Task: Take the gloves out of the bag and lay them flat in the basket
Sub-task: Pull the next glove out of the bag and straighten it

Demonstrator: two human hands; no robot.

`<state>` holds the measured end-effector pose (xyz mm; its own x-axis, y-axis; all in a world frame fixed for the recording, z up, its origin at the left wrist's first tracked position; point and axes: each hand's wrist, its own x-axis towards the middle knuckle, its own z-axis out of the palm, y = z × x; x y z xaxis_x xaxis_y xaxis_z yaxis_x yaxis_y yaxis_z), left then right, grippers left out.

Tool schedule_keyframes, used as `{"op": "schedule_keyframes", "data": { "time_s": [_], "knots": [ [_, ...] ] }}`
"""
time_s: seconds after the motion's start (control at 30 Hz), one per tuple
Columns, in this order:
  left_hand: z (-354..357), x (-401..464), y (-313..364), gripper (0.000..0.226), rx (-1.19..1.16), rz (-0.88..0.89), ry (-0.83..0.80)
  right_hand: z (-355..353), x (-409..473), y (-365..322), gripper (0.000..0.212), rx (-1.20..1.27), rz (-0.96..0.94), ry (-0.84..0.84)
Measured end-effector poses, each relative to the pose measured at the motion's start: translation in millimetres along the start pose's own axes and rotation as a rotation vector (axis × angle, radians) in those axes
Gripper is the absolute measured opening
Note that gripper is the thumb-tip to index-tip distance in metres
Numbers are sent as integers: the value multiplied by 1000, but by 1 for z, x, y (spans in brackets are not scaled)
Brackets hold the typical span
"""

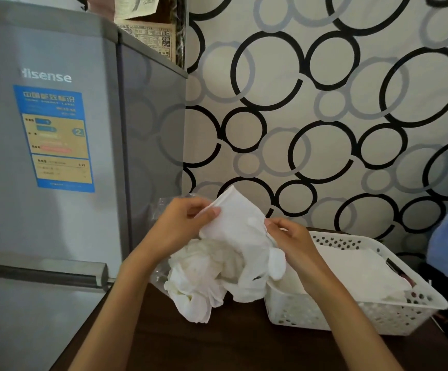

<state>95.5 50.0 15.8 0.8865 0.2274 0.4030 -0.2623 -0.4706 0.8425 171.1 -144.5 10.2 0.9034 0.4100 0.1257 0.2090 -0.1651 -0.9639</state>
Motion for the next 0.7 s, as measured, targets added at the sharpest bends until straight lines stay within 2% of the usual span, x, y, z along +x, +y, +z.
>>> {"op": "schedule_keyframes", "data": {
  "time_s": [0.13, 0.23, 0.33, 0.4, 0.47, 0.5, 0.53, 0.6, 0.67, 0.7],
  "knots": [
    [6, -2, 16, 16, -28, 68, 52, -17, -9, -7, 35, -89, -17, -135],
    [14, -3, 28, 16, 28, 112, -71, -21, -14, -13, 52, -77, -119, -254],
    [26, -4, 35, 14, 9, 139, -143, -22, -16, -12, 69, -92, -150, -291],
    [31, -3, 33, 19, -24, 116, -122, -25, -17, -13, 52, -57, -145, -269],
    [33, -1, 27, 38, -36, 46, -123, -31, -19, -13, 24, -32, -146, -236],
    [33, 0, 23, 47, -27, 0, -165, -33, -19, -12, 17, -18, -144, -215],
    [32, -1, 19, 52, -10, -39, -234, -35, -19, -11, 16, 19, -140, -200],
    [36, -3, 14, 42, 4, -78, -339, -42, -18, -11, 19, 157, -102, -169],
    [40, -2, 16, 25, -50, -101, -279, -51, -16, -12, 26, 186, -65, -113],
    [42, -2, 19, 20, -71, -105, -223, -56, -15, -12, 32, 110, -56, -84]
  ]
}}
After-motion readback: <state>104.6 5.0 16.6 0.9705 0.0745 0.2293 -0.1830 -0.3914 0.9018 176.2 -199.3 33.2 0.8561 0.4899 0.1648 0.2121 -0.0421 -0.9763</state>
